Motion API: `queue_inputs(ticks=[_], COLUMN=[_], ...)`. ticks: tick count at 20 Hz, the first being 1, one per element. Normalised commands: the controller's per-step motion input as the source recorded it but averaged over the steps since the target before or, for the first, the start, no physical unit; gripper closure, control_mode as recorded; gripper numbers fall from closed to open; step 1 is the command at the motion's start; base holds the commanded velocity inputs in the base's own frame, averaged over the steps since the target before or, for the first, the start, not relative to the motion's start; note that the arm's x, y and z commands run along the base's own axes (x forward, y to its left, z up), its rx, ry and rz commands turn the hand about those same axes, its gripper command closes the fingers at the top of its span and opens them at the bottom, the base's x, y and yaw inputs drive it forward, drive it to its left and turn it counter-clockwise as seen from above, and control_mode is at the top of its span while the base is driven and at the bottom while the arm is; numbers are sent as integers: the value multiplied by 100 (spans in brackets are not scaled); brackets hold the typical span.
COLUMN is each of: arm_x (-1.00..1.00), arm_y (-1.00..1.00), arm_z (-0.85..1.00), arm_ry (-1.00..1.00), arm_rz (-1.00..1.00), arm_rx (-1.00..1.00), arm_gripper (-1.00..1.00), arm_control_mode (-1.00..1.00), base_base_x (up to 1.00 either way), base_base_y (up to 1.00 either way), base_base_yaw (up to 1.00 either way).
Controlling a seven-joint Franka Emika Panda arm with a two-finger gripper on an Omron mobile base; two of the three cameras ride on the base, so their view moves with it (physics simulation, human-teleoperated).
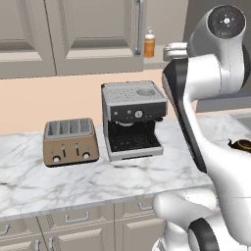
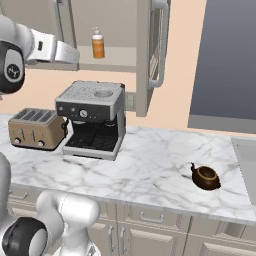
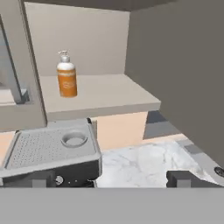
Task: Open the cabinet. Pick the soap dispenser and place it next to the sink. Then close the cabinet.
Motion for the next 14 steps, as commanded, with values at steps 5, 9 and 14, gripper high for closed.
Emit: queue_inputs(ticks=[5,9,14], arm_x=[-43,-76,-76], arm_y=[21,10,23], arm_z=[-12,56,55], arm_ry=[-60,-13,2], arm_rz=[5,9,14], arm_rx=[27,3,-3], arm_gripper=[-100,-100,-100], arm_control_mode=[-100,-100,-100], base_base_x=[0,0,0], base_base_y=[0,0,0], base_base_yaw=[0,0,0])
